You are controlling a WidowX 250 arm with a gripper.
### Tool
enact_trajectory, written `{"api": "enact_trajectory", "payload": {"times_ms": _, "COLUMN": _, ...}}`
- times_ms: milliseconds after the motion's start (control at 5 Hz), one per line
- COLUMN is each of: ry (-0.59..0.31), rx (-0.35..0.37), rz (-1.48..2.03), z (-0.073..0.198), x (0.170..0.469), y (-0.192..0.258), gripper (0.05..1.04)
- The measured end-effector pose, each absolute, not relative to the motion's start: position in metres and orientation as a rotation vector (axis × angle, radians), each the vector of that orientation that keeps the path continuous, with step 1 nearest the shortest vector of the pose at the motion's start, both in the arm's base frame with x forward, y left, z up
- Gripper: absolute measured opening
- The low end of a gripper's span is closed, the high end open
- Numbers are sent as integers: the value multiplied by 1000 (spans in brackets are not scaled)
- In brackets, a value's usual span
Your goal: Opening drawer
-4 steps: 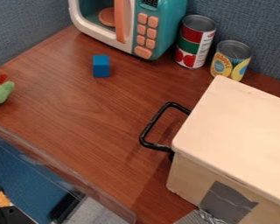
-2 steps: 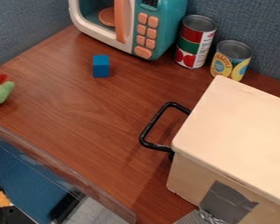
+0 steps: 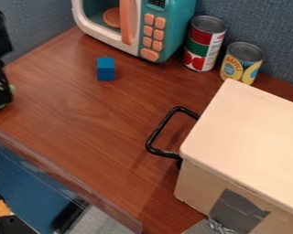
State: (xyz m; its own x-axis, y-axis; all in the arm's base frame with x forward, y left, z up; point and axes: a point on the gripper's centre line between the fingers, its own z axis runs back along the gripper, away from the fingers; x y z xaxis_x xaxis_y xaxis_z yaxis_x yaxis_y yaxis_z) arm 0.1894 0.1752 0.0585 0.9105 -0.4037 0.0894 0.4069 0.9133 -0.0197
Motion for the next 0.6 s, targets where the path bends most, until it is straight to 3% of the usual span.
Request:
{"api": "enact_trajectory", "payload": {"times_ms": 400, "ry": -109, "rx": -128, "rz": -251, "z": 45, "x": 207, "y": 119, "gripper": 999}}
{"api": "enact_trajectory", "payload": {"times_ms": 600, "ry": -102, "rx": -210, "rz": -171, "z": 37, "x": 217, "y": 96, "gripper": 999}}
